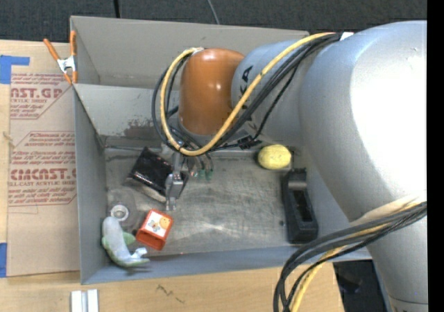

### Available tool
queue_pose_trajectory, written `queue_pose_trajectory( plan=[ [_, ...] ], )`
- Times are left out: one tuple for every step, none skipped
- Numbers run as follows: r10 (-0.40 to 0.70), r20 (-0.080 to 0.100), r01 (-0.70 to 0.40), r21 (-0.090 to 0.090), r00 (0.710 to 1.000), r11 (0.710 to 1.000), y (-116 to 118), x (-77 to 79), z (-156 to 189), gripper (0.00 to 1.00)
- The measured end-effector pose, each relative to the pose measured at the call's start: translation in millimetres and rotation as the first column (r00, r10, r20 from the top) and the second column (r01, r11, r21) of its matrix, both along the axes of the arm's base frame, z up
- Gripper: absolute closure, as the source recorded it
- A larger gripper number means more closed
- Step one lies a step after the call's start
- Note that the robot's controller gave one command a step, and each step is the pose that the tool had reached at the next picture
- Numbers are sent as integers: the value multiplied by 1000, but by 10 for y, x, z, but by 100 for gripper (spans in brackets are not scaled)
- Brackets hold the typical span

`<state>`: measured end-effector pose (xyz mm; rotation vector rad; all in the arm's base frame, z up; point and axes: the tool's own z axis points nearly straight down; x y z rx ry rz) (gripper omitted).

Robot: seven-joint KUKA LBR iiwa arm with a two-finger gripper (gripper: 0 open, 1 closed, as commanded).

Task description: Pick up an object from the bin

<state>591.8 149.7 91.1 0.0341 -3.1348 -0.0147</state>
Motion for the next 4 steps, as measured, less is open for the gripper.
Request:
queue_pose_trajectory(
  plan=[
    [0,0,0,0,1000,1000,0,0,0,100],
    [0,0,0,0,1000,1000,0,1,0,100],
    [0,1,0,0,1000,1000,1,1,0,100],
    [0,1,0,0,1000,1000,1,2,0,100]
  ],
)
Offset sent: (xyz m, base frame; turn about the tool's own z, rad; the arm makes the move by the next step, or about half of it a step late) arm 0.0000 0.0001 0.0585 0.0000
